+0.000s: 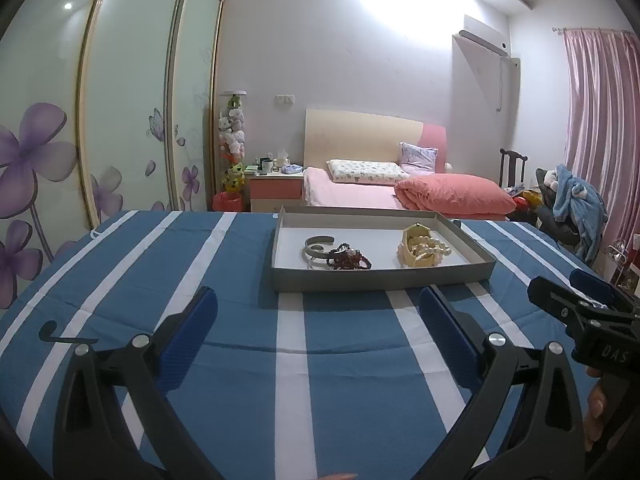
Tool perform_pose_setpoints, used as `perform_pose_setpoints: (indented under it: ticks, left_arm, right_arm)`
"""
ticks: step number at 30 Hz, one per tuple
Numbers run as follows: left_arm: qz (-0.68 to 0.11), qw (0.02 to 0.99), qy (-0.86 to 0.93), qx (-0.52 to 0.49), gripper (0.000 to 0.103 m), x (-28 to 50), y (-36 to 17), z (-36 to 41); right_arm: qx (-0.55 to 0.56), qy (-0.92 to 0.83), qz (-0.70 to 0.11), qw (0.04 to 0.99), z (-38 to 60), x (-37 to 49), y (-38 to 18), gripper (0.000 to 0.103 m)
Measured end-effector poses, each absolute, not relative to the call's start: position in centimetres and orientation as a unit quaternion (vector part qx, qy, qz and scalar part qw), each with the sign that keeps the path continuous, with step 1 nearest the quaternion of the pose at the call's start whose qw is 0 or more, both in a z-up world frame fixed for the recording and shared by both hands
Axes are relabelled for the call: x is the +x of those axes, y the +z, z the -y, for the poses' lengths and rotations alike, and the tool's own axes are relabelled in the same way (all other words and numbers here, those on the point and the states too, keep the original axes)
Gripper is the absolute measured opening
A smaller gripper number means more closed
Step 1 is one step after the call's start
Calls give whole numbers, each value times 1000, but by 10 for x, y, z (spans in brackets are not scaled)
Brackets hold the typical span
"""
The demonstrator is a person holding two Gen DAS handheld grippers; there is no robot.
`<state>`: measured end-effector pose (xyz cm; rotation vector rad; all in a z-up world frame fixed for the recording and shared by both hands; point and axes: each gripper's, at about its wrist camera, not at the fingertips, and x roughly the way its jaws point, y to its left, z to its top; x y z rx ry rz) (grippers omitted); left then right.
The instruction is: Organize jewelry
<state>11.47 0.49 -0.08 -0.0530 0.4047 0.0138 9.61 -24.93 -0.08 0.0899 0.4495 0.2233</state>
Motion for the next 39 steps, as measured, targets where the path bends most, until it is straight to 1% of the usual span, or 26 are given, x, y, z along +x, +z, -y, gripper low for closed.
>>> perform_pose_setpoints:
  ticks: [39]
  left_arm:
    - [-204,979,7,-27,99,116,-3,-4]
  right_arm:
    - [45,113,-226,966,246,96,-5,101]
